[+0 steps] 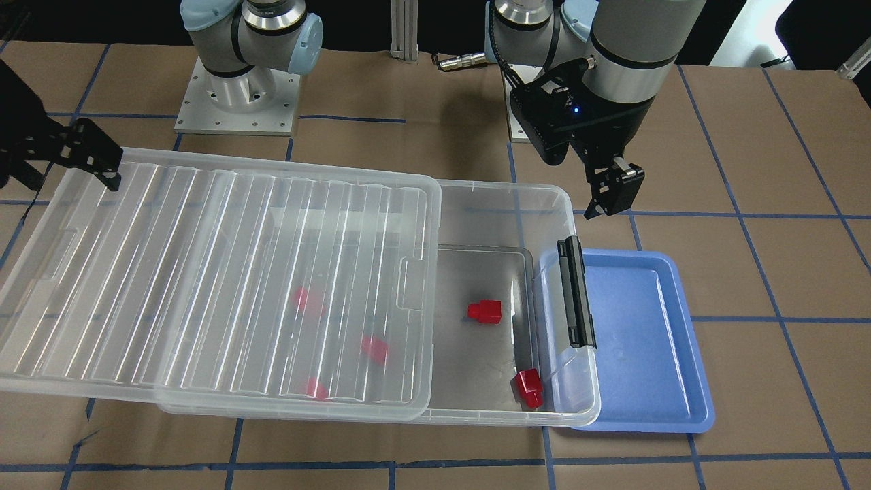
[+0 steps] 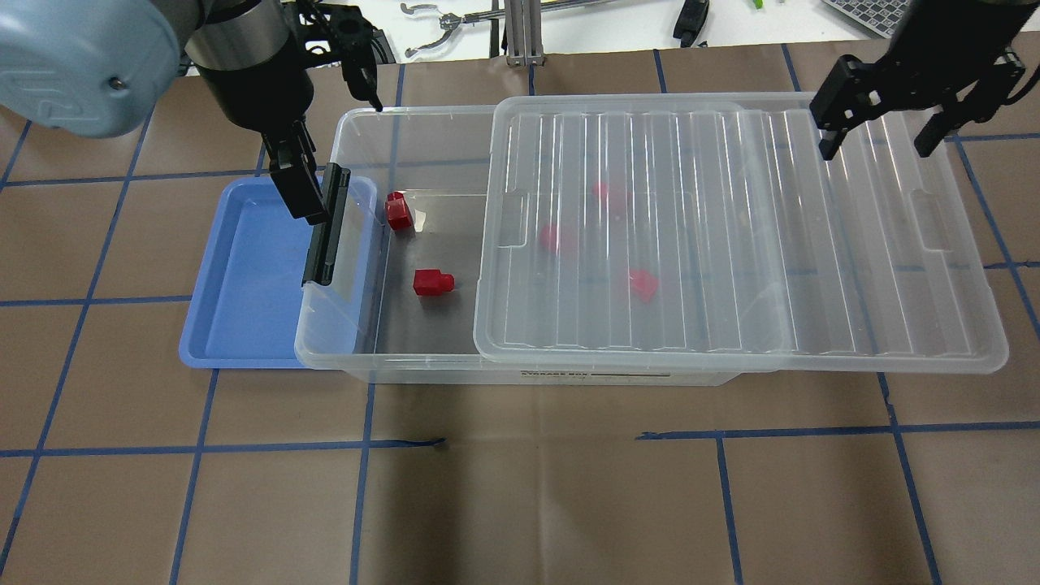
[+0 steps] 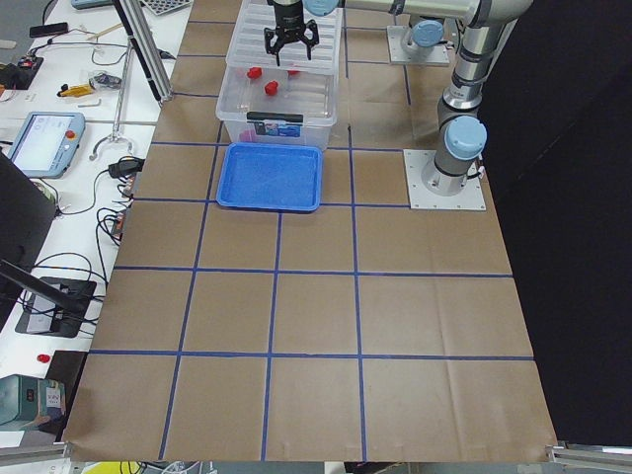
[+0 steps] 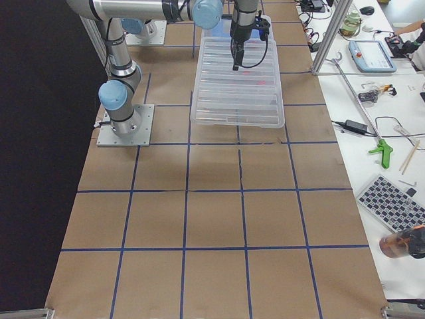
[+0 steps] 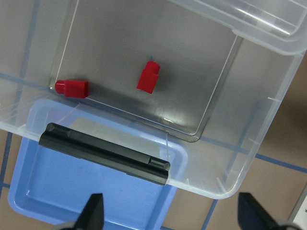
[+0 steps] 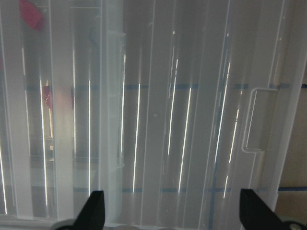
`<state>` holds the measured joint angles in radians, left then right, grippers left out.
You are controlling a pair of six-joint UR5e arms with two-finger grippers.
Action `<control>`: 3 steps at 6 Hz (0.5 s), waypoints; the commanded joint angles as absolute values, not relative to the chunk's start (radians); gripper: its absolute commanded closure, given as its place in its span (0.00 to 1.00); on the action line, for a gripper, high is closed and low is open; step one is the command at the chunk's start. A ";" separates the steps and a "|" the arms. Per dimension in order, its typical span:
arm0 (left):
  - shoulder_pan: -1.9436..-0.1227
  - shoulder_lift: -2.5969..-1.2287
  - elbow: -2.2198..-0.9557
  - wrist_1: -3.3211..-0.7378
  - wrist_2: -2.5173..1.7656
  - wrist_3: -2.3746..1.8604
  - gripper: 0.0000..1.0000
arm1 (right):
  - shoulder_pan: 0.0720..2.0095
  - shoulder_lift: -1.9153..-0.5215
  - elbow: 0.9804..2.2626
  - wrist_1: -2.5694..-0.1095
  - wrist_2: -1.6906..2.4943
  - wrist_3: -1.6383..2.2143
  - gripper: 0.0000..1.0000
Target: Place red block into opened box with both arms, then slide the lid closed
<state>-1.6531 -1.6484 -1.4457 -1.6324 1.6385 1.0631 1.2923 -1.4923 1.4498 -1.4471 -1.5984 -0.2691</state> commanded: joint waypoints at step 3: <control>-1.632 -1.603 -1.491 -1.525 1.641 0.647 0.02 | 1.087 -1.428 1.535 -1.611 -1.690 -0.457 0.00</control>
